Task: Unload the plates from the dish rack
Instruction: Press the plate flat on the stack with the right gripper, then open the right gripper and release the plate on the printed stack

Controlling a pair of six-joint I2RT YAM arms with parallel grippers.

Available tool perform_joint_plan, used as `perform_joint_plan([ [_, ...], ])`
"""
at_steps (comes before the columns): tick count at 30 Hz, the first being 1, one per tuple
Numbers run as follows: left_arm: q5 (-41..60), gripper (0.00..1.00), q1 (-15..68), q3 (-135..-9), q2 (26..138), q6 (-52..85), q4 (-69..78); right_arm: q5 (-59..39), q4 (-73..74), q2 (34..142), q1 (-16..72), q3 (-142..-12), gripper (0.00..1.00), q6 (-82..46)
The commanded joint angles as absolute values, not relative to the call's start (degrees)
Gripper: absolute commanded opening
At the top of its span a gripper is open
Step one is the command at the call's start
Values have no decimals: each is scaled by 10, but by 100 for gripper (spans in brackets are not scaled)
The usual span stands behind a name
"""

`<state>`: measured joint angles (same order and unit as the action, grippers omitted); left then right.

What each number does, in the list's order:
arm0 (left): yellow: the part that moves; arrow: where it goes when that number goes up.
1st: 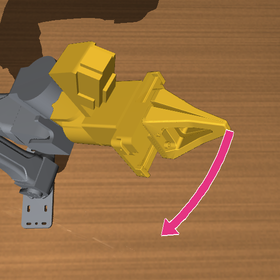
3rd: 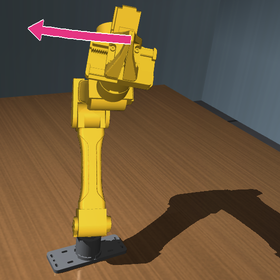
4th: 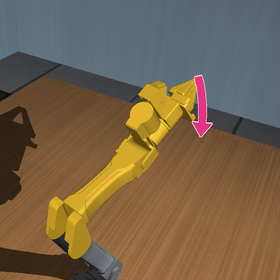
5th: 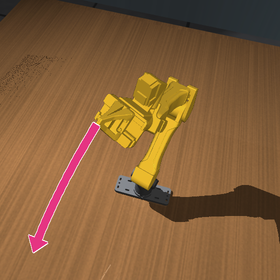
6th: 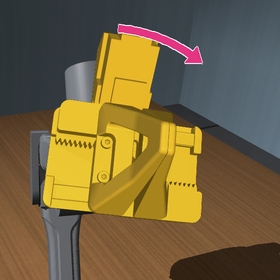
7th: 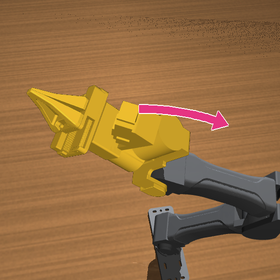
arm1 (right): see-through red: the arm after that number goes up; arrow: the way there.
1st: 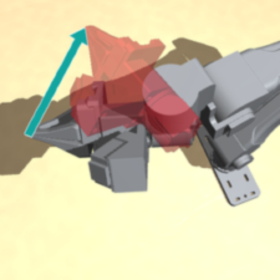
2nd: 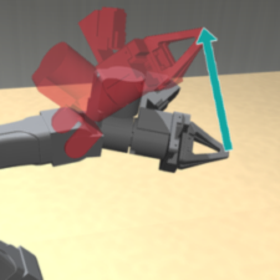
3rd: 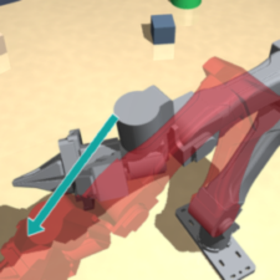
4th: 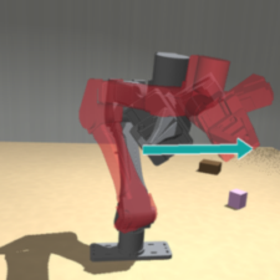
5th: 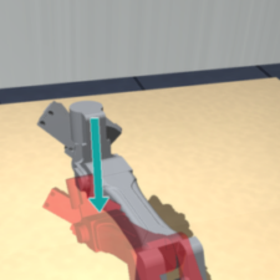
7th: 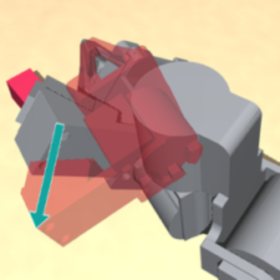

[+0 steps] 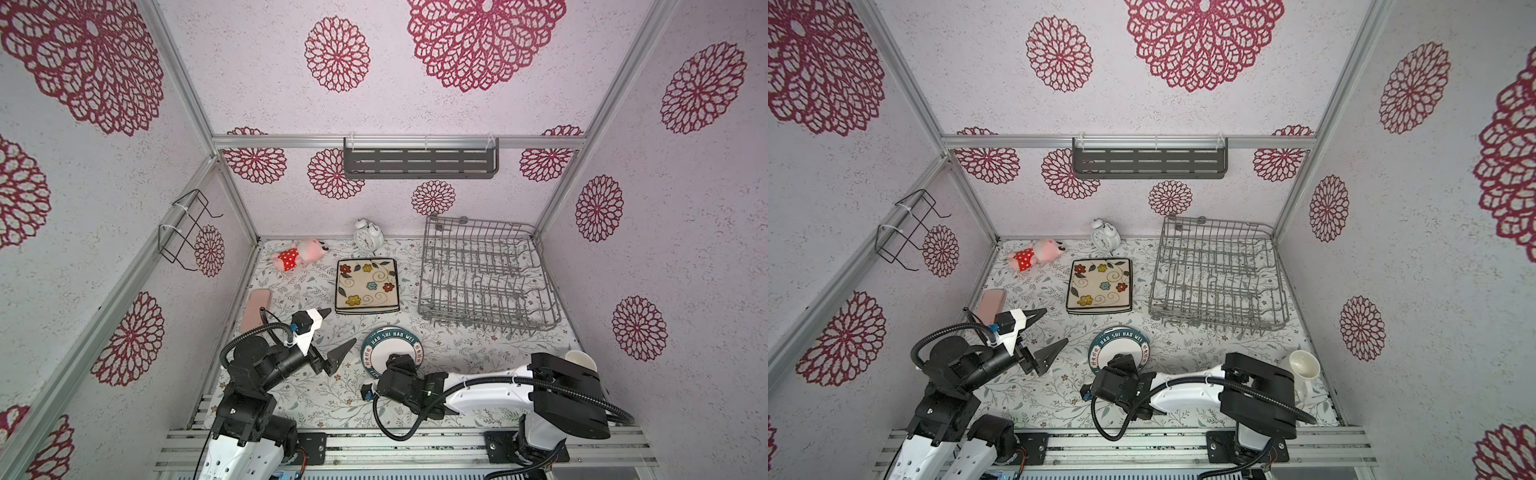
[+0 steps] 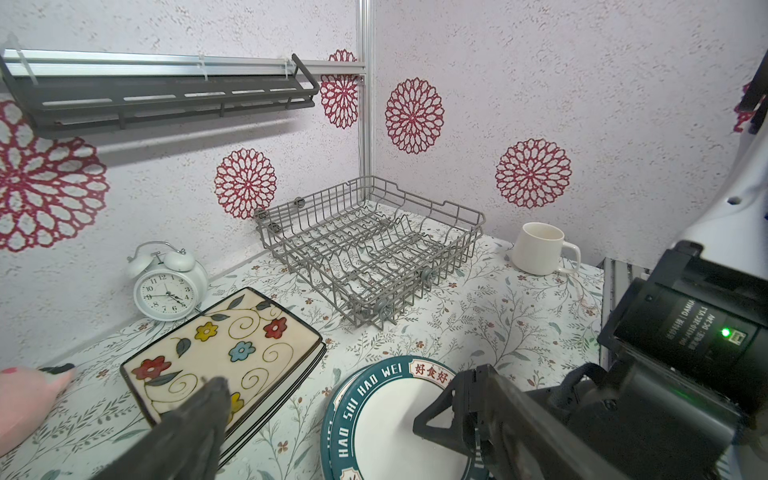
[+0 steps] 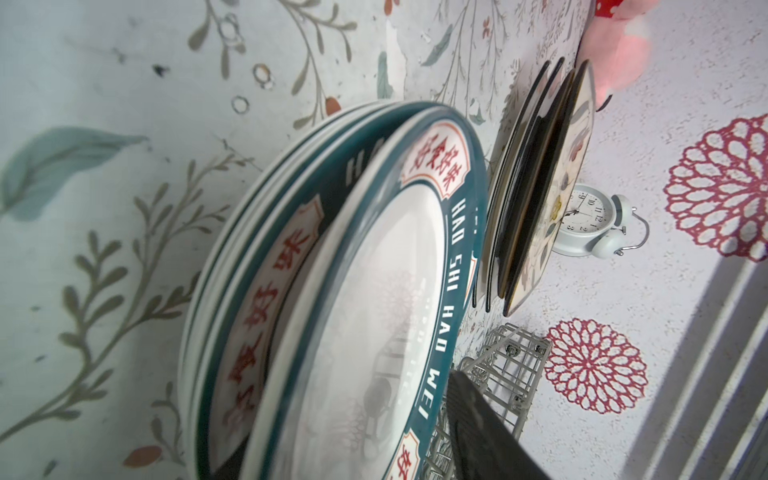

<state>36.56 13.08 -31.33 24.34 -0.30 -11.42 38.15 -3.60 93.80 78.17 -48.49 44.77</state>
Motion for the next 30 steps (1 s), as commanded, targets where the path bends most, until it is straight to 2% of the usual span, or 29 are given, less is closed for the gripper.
perform_joint_plan([
  [1,369,97,129,-310,238,-1,-110,360,-74,938,785,-510,56,419],
  [10,374,97,130,-310,236,0,-110,294,-143,936,771,-544,59,372],
  [30,385,97,131,-312,241,-3,-116,230,-210,932,741,-579,61,347],
])
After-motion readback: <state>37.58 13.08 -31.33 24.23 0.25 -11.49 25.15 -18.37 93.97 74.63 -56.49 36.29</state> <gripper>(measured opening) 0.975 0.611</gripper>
